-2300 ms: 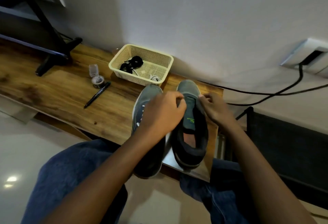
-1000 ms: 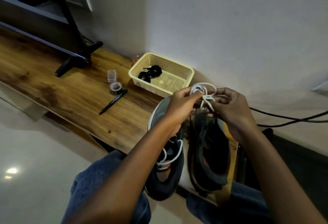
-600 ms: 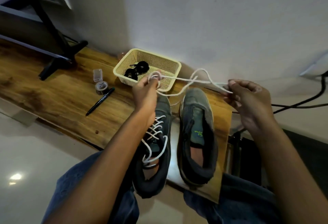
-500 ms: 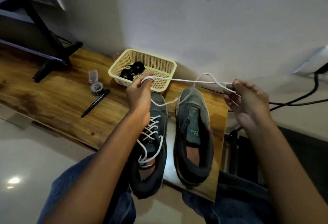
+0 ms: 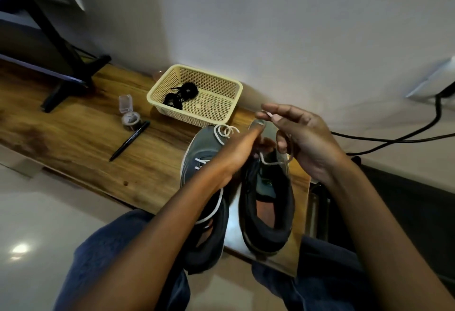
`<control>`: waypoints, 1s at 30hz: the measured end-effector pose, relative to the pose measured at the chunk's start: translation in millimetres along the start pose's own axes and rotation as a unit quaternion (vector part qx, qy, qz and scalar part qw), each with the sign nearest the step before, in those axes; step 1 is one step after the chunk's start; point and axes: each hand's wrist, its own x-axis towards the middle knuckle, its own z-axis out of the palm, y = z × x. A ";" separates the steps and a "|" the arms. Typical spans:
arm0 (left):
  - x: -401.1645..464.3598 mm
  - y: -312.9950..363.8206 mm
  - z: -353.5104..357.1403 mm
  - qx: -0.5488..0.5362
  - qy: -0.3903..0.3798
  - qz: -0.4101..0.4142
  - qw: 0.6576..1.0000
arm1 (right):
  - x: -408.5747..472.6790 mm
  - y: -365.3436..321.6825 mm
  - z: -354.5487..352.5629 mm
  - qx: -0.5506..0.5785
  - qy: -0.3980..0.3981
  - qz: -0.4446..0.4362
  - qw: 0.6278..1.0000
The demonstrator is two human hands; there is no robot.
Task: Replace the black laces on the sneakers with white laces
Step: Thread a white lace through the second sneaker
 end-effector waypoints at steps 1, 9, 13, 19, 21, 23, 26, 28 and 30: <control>1.2 -1.2 0.2 -0.034 -0.024 -0.017 0.999 | -0.4 0.7 0.7 -0.015 0.002 -0.003 1.000; 2.2 8.3 0.6 -0.239 -0.046 0.012 0.970 | 0.5 -2.0 -7.1 -0.066 -0.005 -0.022 0.998; 7.4 20.9 -22.5 -0.361 0.054 0.019 0.931 | -0.7 -2.7 -14.6 -0.133 -0.021 0.009 0.991; 11.8 13.4 -66.0 -0.393 0.240 -0.058 0.886 | 2.8 5.7 -24.6 -0.427 0.081 0.009 0.901; 11.9 13.0 -66.4 -0.417 0.259 -0.049 0.870 | 8.8 8.5 -34.7 -0.479 0.137 0.013 0.867; 11.6 14.0 -63.7 -0.416 0.286 -0.029 0.863 | 11.8 10.6 -41.7 -0.514 0.158 0.046 0.842; 11.4 13.4 -61.0 -0.412 0.324 0.012 0.852 | 11.7 15.1 -42.1 -0.572 0.141 0.081 0.804; 11.7 12.6 -59.2 -0.396 0.330 0.029 0.857 | 12.4 18.0 -38.6 -0.584 0.133 0.086 0.796; 9.9 13.2 -56.2 -0.338 0.313 0.041 0.887 | 14.5 21.8 -34.1 -0.607 0.139 0.046 0.781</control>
